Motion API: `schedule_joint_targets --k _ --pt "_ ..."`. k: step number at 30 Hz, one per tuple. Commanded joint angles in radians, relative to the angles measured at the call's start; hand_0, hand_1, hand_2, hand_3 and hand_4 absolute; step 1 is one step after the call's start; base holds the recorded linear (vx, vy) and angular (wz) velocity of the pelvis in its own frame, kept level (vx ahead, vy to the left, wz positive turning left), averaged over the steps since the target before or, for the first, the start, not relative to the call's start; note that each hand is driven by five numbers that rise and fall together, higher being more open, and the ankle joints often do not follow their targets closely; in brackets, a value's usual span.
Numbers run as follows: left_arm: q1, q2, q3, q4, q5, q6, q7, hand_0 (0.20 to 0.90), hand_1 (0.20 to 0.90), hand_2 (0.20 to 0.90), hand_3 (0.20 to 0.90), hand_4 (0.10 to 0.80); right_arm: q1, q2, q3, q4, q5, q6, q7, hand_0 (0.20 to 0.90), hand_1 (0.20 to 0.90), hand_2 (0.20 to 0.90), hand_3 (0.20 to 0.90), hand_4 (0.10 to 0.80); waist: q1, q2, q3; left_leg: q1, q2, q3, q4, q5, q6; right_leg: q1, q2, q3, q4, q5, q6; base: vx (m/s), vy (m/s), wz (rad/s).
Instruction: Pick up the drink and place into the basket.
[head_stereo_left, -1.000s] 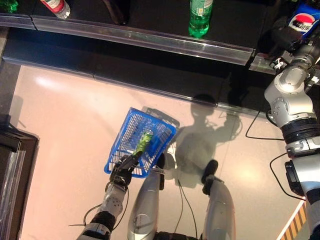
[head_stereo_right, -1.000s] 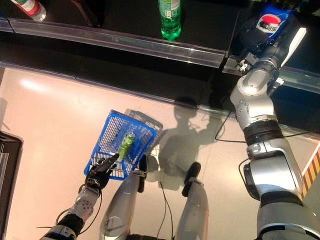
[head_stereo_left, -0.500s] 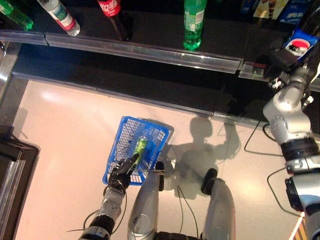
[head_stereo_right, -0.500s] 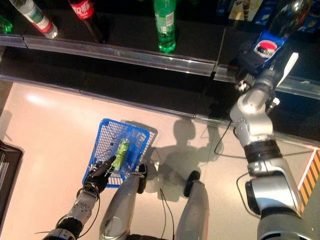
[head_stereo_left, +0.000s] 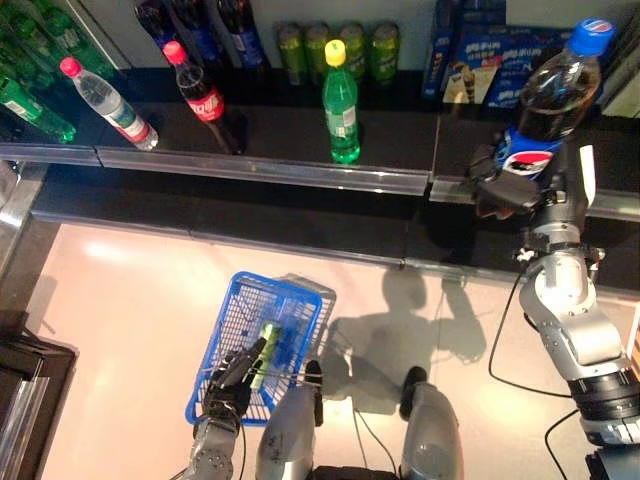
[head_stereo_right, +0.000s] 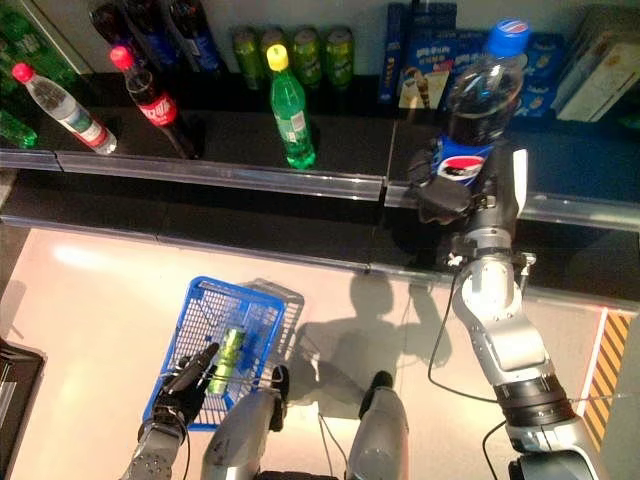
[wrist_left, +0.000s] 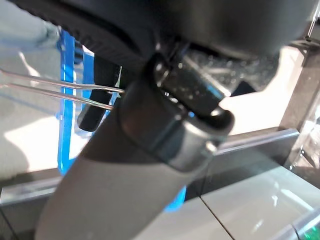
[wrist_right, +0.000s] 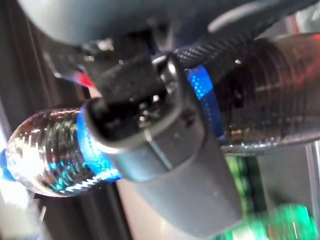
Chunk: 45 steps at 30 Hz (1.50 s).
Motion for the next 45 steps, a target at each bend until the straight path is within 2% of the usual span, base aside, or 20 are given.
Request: schedule_joint_targets --k 1,7,14,23,27,30,36,40,45 --pt "0.074 0.136 0.042 -0.262 0.053 -0.071 -0.051 0.3 0.3 0.3 0.2 0.1 -0.122 0.042 -0.017 -0.222 0.049 -0.119 0.132 0.3 0.3 0.3 0.2 0.1 0.044 -0.024 -0.233 -0.01 -0.003 0.019 0.05 0.073 0.005 0.14 0.032 -0.032 -0.095 -0.01 -0.044 0.035 -0.035 0.22" --pt "0.098 0.179 0.037 -0.463 0.06 -0.009 -0.069 0.3 0.3 0.3 0.2 0.1 -0.104 0.138 0.106 -0.306 0.159 -0.098 0.236 0.3 0.3 0.3 0.2 0.1 0.1 -0.033 -0.267 0.02 -0.007 -0.02 0.003 0.085 0.001 0.201 0.043 -0.072 -0.141 -0.002 -0.041 -0.001 -0.031 0.19" --pt "0.117 0.206 0.036 -0.658 0.033 0.049 -0.086 0.3 0.3 0.3 0.2 0.1 -0.114 0.219 0.266 -0.346 0.184 -0.093 0.223 0.3 0.3 0.3 0.2 0.1 0.18 -0.045 -0.284 0.013 -0.024 -0.081 -0.017 0.102 0.0 0.246 0.051 -0.127 -0.188 0.013 -0.036 -0.017 -0.031 0.28" --pt "0.103 0.241 -0.01 -0.852 -0.07 0.159 -0.133 0.3 0.3 0.3 0.2 0.1 -0.188 0.314 0.421 -0.326 0.113 -0.108 0.072 0.3 0.3 0.3 0.2 0.1 0.281 -0.052 -0.282 -0.004 -0.055 -0.17 -0.029 0.109 0.002 0.283 0.051 -0.203 -0.207 0.022 -0.03 -0.014 -0.035 0.31" --pt "0.088 0.247 -0.017 -0.926 -0.124 0.172 -0.174 0.3 0.3 0.3 0.2 0.1 -0.232 0.364 0.467 -0.295 0.037 -0.104 -0.018 0.3 0.3 0.3 0.2 0.1 0.324 -0.056 -0.288 -0.014 -0.071 -0.208 -0.036 0.115 0.004 0.294 0.049 -0.235 -0.222 0.031 -0.024 -0.008 -0.02 0.3" --pt "0.082 0.246 -0.016 -0.977 -0.147 0.187 -0.22 0.3 0.3 0.3 0.2 0.1 -0.245 0.381 0.478 -0.275 0.048 -0.09 -0.058 0.3 0.3 0.3 0.2 0.1 0.346 -0.059 -0.291 -0.019 -0.079 -0.227 -0.035 0.117 0.005 0.3 0.047 -0.252 -0.226 0.032 -0.022 -0.001 -0.007 0.3" --pt "0.042 0.268 -0.038 -1.092 -0.137 0.278 -0.378 0.3 0.3 0.3 0.2 0.1 -0.262 0.429 0.513 -0.267 0.05 -0.079 -0.118 0.3 0.3 0.3 0.2 0.1 0.388 -0.062 -0.295 -0.033 -0.1 -0.274 -0.037 0.116 0.009 0.313 0.044 -0.287 -0.218 0.028 -0.016 0.008 -0.008 0.29" --pt "0.003 0.293 -0.054 -1.127 -0.089 0.267 -0.467 0.3 0.3 0.3 0.2 0.1 -0.272 0.463 0.536 -0.239 0.028 -0.056 -0.146 0.3 0.3 0.3 0.2 0.1 0.402 -0.062 -0.299 -0.037 -0.109 -0.291 -0.037 0.113 0.009 0.316 0.041 -0.298 -0.208 0.024 -0.013 0.031 0.004 0.23" --pt "-0.023 0.315 -0.034 -1.148 -0.069 0.235 -0.501 0.3 0.3 0.3 0.2 0.1 -0.264 0.483 0.553 -0.203 0.013 -0.034 -0.162 0.3 0.3 0.3 0.2 0.1 0.416 -0.067 -0.299 -0.028 -0.112 -0.297 -0.034 0.09 0.001 0.324 0.039 -0.291 -0.193 0.0 -0.007 0.073 0.003 0.11"
